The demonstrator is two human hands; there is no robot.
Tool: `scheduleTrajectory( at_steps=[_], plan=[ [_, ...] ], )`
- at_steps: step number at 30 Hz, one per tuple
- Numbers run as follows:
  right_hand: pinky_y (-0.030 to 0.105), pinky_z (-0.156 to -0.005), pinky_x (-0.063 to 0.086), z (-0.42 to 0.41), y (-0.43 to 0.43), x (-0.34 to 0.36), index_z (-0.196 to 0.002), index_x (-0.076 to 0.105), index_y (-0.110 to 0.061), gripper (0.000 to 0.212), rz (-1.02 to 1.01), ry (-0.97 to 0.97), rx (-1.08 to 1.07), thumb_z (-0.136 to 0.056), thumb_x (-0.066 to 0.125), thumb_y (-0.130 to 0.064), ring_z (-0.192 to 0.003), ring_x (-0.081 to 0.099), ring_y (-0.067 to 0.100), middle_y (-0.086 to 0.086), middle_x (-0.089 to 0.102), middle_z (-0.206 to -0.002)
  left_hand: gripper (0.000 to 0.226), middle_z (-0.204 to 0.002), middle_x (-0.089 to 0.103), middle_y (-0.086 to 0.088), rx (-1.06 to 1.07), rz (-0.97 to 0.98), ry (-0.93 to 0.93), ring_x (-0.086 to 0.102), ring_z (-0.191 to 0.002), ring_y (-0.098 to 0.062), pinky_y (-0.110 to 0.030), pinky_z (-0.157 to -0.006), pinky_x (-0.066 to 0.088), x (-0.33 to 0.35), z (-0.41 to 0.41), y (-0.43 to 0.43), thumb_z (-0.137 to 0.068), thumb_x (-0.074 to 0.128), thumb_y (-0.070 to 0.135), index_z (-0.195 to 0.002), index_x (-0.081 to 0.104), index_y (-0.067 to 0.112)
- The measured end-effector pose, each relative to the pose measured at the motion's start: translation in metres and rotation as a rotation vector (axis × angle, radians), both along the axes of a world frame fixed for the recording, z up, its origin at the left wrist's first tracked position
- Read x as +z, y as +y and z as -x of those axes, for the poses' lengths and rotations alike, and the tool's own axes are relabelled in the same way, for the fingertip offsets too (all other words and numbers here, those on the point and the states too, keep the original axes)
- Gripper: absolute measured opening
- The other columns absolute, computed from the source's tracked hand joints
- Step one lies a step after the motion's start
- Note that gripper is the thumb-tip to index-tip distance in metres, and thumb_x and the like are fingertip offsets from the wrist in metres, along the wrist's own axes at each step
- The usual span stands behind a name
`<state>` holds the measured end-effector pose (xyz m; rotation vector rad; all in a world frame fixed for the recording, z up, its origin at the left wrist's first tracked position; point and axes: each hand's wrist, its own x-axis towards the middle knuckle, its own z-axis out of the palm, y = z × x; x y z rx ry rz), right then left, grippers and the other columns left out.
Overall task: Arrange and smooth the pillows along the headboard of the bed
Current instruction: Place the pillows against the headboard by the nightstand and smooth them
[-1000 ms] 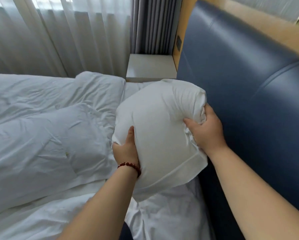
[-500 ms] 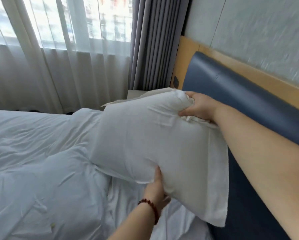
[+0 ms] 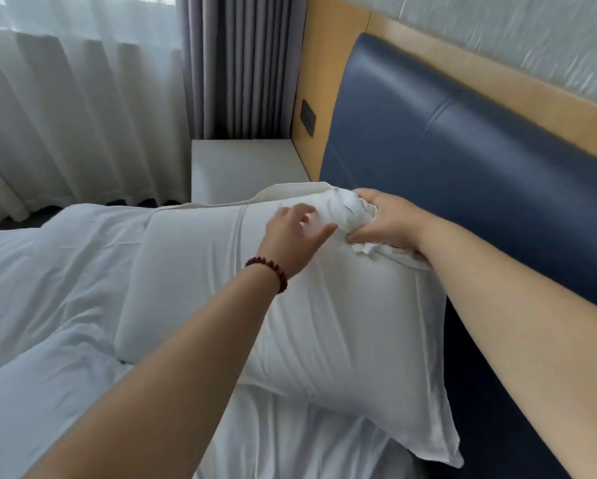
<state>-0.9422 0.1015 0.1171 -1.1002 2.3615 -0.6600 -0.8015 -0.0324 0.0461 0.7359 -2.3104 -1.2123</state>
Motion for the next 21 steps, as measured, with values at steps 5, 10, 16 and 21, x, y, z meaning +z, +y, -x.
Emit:
scheduleTrajectory(
  at_steps=[5,10,16,21],
  plan=[
    [0.026,-0.076,0.051,-0.015,-0.002,0.025,-0.126,0.048,-0.042,0.069,0.03,-0.015,0.013,-0.068,0.085,-0.034,-0.093,0.062,0.005,-0.015,0.063,-0.106,0.093,-0.128,0.048,0.003,-0.259,0.206,0.081,0.042,-0.126,-0.017,-0.03,-0.109,0.033,0.032,0.033,-0.03,-0.06,0.059,0.078,-0.129,0.055,0.015],
    [0.032,-0.082,0.055,-0.013,0.005,0.03,-0.117,0.052,-0.036,0.064,0.078,-0.039,-0.064,-0.065,0.088,-0.041,-0.094,0.063,0.008,-0.011,0.064,-0.107,0.105,-0.118,0.046,0.008,-0.405,0.241,0.019,0.043,-0.113,-0.011,-0.026,-0.1,0.036,0.041,0.049,-0.043,-0.051,0.059,0.079,-0.136,0.043,0.019],
    [0.024,-0.071,0.047,-0.014,0.018,0.013,-0.112,0.053,-0.032,0.06,0.102,-0.073,-0.092,-0.065,0.089,-0.042,-0.092,0.06,0.005,-0.012,0.061,-0.104,0.082,-0.123,0.047,0.001,-0.538,0.415,0.072,0.045,-0.122,-0.022,-0.033,-0.102,0.037,0.019,0.054,-0.04,-0.061,0.059,0.077,-0.113,0.06,0.014],
    [0.021,-0.074,0.044,-0.022,0.025,0.006,-0.112,0.052,-0.032,0.057,0.147,-0.069,-0.12,-0.067,0.087,-0.034,-0.101,0.057,0.003,-0.012,0.059,-0.115,0.062,-0.09,0.052,0.005,-0.557,0.37,-0.017,0.054,-0.078,-0.013,-0.023,-0.071,0.04,0.02,0.057,-0.033,-0.062,0.057,0.076,-0.083,0.06,0.018]
  ],
)
